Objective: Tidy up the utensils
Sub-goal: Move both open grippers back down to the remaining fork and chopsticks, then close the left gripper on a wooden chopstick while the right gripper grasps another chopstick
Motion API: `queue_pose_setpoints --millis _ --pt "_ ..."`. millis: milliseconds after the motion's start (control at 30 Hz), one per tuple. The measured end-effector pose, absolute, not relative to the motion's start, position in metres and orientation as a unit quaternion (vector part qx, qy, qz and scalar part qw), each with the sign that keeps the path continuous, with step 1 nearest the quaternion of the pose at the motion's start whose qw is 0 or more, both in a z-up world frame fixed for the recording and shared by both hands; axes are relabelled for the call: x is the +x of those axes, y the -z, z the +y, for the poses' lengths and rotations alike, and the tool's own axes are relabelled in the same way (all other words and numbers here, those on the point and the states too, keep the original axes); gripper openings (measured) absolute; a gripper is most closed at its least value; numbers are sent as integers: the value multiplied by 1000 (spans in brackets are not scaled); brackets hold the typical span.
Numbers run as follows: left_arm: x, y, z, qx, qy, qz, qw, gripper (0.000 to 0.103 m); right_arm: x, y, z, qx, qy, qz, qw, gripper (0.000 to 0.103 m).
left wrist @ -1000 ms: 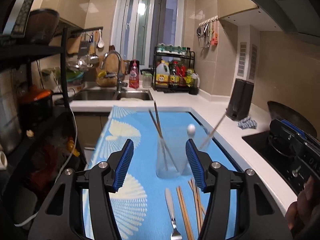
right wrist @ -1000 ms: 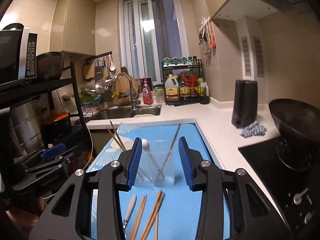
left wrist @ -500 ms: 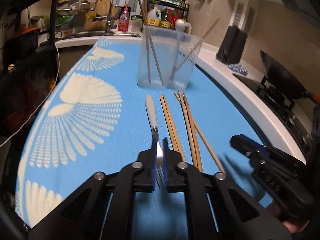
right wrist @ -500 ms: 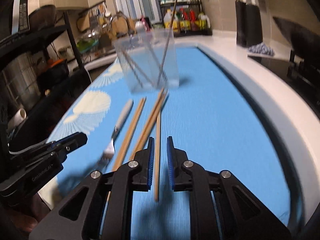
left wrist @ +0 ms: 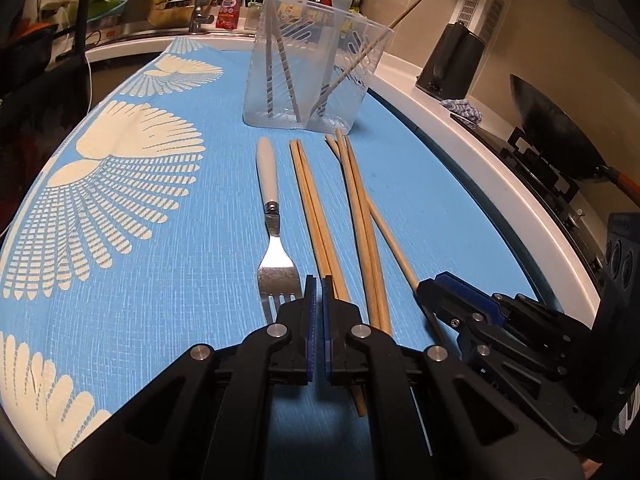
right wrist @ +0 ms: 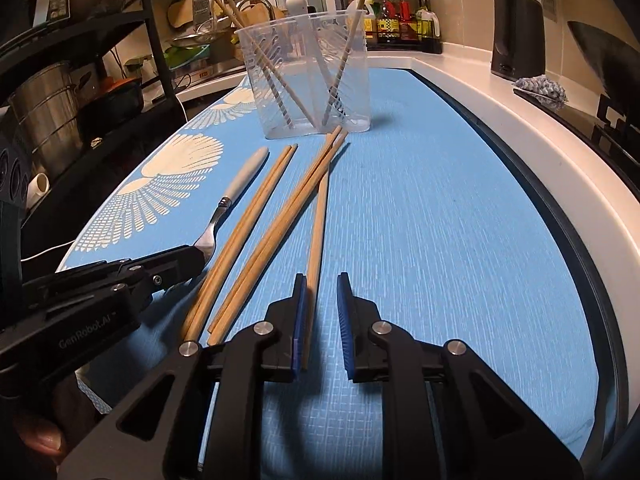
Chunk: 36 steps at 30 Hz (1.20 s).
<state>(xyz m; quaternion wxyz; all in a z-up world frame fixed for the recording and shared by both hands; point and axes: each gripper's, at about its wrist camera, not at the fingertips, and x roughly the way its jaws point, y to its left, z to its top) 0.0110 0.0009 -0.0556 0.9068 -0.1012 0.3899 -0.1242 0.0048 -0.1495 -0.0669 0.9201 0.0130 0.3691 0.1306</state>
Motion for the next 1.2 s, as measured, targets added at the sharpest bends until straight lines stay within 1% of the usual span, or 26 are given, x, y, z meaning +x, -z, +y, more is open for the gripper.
queue_pose_setpoints --millis 67,167,200,233,267,633,900,1200 --pt "11 56 0 -102 127 391 906 2 5 67 -150 12 -131 370 920 17" --pt "11 57 -3 -104 136 394 903 2 5 68 -149 11 -132 371 919 13" --pt "12 57 -4 -105 139 395 902 2 5 68 -149 10 -132 372 918 11" --pt "11 57 -4 -106 141 396 901 2 5 69 -148 8 -131 376 917 7" --pt "11 58 -4 -108 142 397 900 2 5 70 -148 9 -131 377 917 6" --pt "11 61 -4 -113 145 401 897 2 1 68 -160 12 -89 368 925 5" --pt "9 60 -13 -70 138 400 903 3 2 69 -174 19 -53 371 927 6" --pt "5 57 -12 -72 136 398 904 3 2 69 -174 22 -57 376 925 6"
